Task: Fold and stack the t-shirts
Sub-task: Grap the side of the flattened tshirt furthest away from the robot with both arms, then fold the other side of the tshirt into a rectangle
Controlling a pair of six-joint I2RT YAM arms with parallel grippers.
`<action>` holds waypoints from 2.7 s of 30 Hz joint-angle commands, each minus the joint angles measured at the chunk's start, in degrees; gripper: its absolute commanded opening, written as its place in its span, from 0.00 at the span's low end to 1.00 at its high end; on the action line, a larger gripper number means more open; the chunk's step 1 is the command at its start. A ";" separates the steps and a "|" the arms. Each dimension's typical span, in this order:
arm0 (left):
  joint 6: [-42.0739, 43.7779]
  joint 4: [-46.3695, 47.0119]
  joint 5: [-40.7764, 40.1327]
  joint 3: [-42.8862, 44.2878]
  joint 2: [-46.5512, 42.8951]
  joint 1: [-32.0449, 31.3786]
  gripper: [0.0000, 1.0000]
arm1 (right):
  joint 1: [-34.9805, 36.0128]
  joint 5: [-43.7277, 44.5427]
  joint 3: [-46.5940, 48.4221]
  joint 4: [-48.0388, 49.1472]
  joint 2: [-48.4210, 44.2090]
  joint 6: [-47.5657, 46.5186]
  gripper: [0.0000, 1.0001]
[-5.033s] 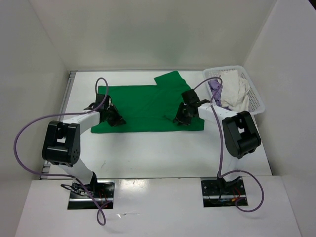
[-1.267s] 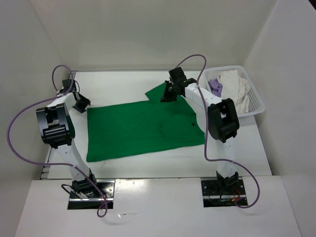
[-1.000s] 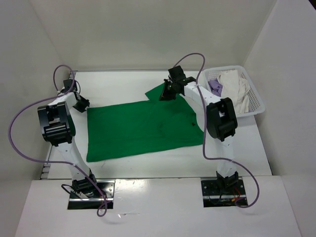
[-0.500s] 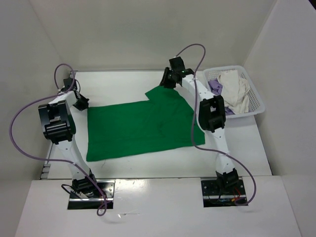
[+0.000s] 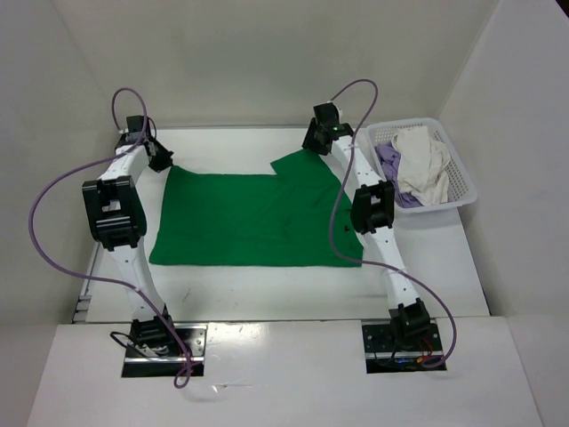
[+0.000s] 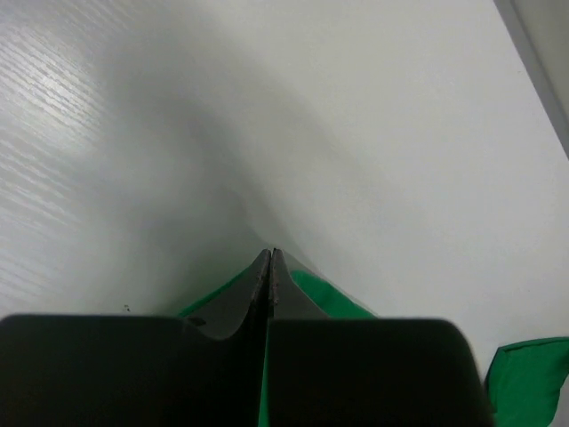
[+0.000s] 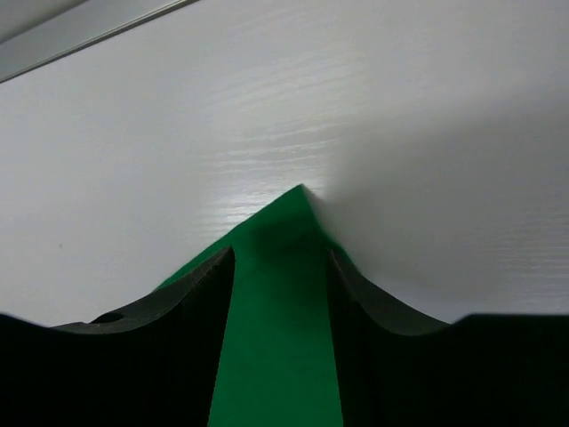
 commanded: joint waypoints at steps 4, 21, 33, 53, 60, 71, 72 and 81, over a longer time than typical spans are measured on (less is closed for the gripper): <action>1.45 0.01 0.05 -2.77 0.80 0.65 0.00 | -1.11 3.47 3.60 0.76 2.50 -1.58 0.52; 0.23 1.59 1.72 -4.89 0.80 0.65 0.00 | -2.34 -7.41 1.49 5.06 4.52 1.66 0.50; 0.75 1.59 1.19 -6.47 -0.96 0.65 0.00 | -2.86 -9.09 3.77 5.06 6.72 4.92 0.10; 0.75 6.42 6.55 -19.04 -13.79 3.37 0.00 | -3.48 -11.81 -44.93 3.13 -42.63 2.64 0.00; 0.75 7.57 8.93 -22.82 -19.32 4.43 0.00 | -3.48 -11.20 -69.23 5.76 -61.54 2.11 0.00; 0.75 5.99 9.63 -37.13 -34.53 6.26 0.00 | -3.48 -9.53 -93.50 3.57 -81.43 2.11 0.00; 0.75 5.98 9.63 -37.93 -35.06 6.79 0.00 | -3.48 -9.53 -95.86 3.05 -82.40 2.63 0.00; -0.30 2.29 5.77 -43.02 -40.33 9.00 0.00 | -3.48 -8.39 -105.20 -1.70 -88.47 4.83 0.00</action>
